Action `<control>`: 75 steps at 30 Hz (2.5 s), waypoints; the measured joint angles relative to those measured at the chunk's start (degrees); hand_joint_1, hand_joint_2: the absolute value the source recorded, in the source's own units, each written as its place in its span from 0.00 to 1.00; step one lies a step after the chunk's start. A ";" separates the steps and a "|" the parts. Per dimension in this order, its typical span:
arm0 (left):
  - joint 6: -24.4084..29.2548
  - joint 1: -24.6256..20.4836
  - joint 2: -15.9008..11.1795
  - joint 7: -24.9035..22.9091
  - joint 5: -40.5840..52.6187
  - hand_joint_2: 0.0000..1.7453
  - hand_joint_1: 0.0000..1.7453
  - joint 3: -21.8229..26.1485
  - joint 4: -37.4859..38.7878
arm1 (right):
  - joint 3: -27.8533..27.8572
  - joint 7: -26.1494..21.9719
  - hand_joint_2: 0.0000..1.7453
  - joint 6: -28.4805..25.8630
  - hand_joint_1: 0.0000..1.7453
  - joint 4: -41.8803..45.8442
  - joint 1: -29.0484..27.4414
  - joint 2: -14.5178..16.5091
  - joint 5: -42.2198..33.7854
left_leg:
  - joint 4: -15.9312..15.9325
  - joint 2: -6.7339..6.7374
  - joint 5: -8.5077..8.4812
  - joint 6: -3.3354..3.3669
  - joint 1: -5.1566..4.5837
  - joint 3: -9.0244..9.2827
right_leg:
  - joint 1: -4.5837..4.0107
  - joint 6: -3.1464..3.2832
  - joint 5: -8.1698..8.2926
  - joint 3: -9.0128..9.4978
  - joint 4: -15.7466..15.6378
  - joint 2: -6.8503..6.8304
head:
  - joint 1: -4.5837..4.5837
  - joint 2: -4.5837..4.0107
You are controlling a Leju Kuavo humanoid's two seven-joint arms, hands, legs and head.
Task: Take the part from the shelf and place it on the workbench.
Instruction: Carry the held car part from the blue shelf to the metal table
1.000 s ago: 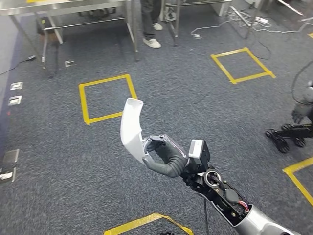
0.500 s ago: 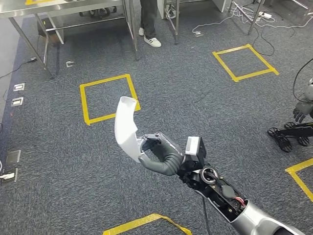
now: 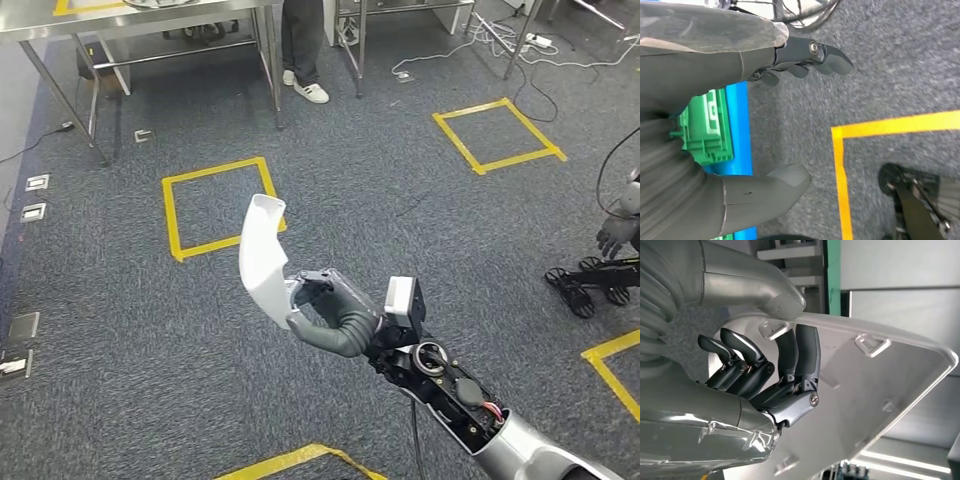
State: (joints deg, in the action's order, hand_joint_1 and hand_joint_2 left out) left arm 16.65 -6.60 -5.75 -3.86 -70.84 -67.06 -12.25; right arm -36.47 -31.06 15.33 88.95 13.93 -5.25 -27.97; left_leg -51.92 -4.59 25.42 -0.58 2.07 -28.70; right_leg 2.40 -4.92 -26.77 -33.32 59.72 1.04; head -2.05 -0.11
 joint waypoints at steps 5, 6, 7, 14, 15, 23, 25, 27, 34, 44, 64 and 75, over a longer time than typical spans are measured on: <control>-0.01 -0.06 0.14 -0.01 0.14 1.00 0.00 0.00 0.03 | -0.09 -0.10 1.00 0.09 1.00 -0.27 -0.26 0.05 -0.04 | -1.12 -0.02 0.70 -1.96 0.65 -0.09 | -1.01 3.07 0.43 3.01 -5.03 0.33 | 0.85 0.00; -0.02 -0.03 0.22 -0.01 0.14 1.00 0.00 0.00 0.02 | -0.10 -0.14 1.00 0.10 1.00 -0.31 -0.23 0.09 -0.06 | -2.04 0.69 0.63 -2.11 0.70 -0.31 | -1.09 3.59 0.42 3.77 -5.53 0.12 | 1.02 0.00; -0.02 -0.07 0.27 -0.01 0.14 1.00 0.00 0.00 0.02 | -0.11 -0.21 1.00 0.11 1.00 -0.32 -0.17 0.13 -0.09 | -4.15 1.62 0.95 -2.13 0.68 -1.39 | -1.08 3.98 0.41 4.65 -6.05 -0.13 | 1.24 0.00; -0.01 0.13 0.39 -0.06 0.13 1.00 0.00 0.02 0.01 | -0.26 -0.40 1.00 0.51 1.00 -0.63 -0.06 0.16 -0.14 | -12.90 3.98 -0.01 -1.72 0.48 -11.93 | -1.47 4.30 -2.53 8.55 -6.92 -1.36 | 1.99 0.00; -0.01 0.23 0.44 -0.07 0.12 1.00 0.00 0.02 0.01 | -0.26 -0.43 1.00 0.52 1.00 -0.69 -0.02 0.17 -0.10 | -8.86 4.27 -2.74 -1.69 0.49 -10.77 | -1.44 3.97 -3.27 9.11 -6.92 -1.44 | 2.01 0.00; 0.03 -0.16 0.30 -0.08 -0.02 1.00 0.00 0.04 0.01 | -0.44 -0.55 1.00 0.70 1.00 -0.74 0.22 0.31 1.31 | -3.61 4.16 -2.38 1.35 -1.29 -6.26 | -0.38 1.42 -5.70 7.21 1.77 -1.51 | 0.80 -0.01; 0.09 -0.16 0.21 -0.09 -0.04 1.00 0.00 0.04 0.01 | -0.45 -0.56 1.00 0.71 1.00 -0.74 0.19 0.31 1.30 | -3.57 3.90 -1.23 1.97 -1.61 -4.85 | -0.73 1.58 -8.40 1.35 9.99 -1.37 | 0.15 0.00; 0.13 -0.14 0.18 -0.09 -0.06 1.00 0.00 0.04 0.01 | -0.46 -0.54 1.00 0.71 1.00 -0.76 0.10 0.31 1.32 | -3.56 3.40 0.05 2.26 -1.98 -3.19 | -1.23 2.05 -11.42 -3.01 13.36 -1.28 | -0.31 0.00; 0.14 -0.32 0.85 -0.08 -0.05 1.00 0.00 0.04 -0.01 | -0.49 -0.24 1.00 0.71 1.00 -0.68 -0.15 0.31 2.36 | -3.37 0.57 3.53 1.51 -2.43 1.57 | -3.34 5.16 2.63 -2.68 -3.01 2.11 | -0.31 0.00; 0.16 0.03 0.47 -0.07 0.28 1.00 0.00 0.06 -0.01 | -0.85 0.09 1.00 0.51 1.00 -0.11 -0.08 0.46 2.96 | -15.68 4.06 8.21 -1.04 -1.65 -9.72 | -2.43 5.63 -0.20 5.48 -5.71 -1.53 | 1.09 0.00; -0.16 -0.08 0.34 0.09 0.62 1.00 0.00 0.07 -0.01 | -0.88 0.49 1.00 -0.68 1.00 1.16 -0.73 0.46 3.02 | -2.38 3.23 3.52 1.86 -2.21 2.42 | -4.19 6.01 3.57 -1.42 -4.20 -0.42 | -0.42 0.00; -0.45 -0.03 -0.07 0.11 0.73 1.00 0.00 0.04 -0.01 | -0.90 0.33 1.00 -0.65 1.00 1.42 -0.65 0.50 2.19 | -13.47 4.08 5.80 -0.99 -1.19 -8.83 | -2.74 5.96 0.05 6.49 -6.88 -0.20 | 0.94 0.00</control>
State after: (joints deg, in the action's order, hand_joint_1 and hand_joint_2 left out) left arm 16.20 -6.62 -5.83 -3.75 -70.12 -67.01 -12.26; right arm -37.37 -30.73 14.68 90.37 13.28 -4.74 -25.78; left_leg -65.39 -0.51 31.22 -1.57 0.88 -37.53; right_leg -0.35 1.04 -26.72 -26.83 52.84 0.85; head -1.11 -0.11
